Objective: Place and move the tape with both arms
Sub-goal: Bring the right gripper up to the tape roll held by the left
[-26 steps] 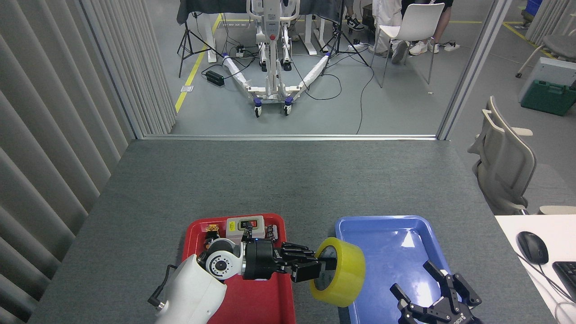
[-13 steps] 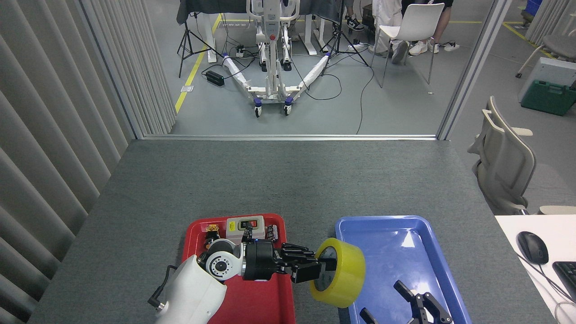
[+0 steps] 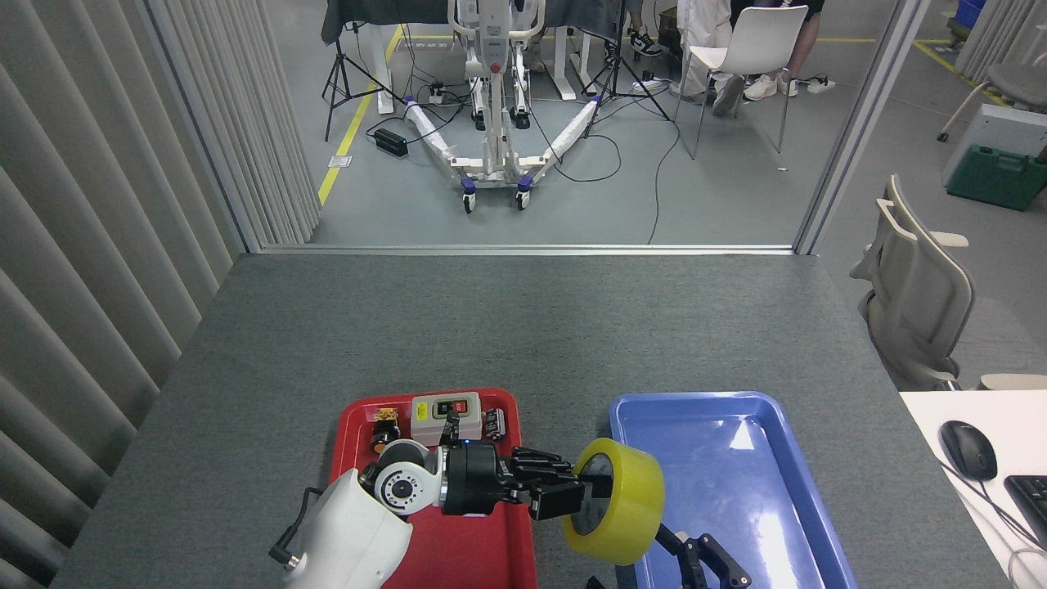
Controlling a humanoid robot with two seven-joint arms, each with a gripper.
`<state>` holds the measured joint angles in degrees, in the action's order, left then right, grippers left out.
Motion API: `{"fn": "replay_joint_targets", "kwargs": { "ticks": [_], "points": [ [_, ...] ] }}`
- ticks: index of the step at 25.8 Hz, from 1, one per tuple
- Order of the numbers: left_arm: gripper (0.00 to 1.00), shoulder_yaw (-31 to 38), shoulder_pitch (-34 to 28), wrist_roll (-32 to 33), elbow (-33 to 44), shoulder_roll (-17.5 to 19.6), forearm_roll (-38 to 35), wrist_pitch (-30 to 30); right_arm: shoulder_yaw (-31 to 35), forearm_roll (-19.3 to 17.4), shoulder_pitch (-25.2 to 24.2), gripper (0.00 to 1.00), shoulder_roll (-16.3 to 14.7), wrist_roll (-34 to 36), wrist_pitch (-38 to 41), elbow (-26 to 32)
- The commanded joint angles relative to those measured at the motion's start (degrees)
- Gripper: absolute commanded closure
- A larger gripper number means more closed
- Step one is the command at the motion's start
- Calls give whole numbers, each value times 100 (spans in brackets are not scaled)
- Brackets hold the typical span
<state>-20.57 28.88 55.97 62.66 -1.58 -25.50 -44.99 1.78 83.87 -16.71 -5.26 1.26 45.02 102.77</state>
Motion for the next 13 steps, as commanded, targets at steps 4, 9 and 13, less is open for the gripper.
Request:
{"fn": "replay_joint_targets", "kwargs": {
  "ticks": [4,9,13],
  "points": [
    [100,-9,-84,11,1,-35,-25,-1,-99,95,1,27,104,-3,-2,6],
    [100,-167,-181,11,106,-44,-69,-1,-107,95,10,35,175,6,-2,6],
    [100,-176,-225,19,142,-53,-69,-1,-107,103,10,45,157,6,-2,6]
  ]
}}
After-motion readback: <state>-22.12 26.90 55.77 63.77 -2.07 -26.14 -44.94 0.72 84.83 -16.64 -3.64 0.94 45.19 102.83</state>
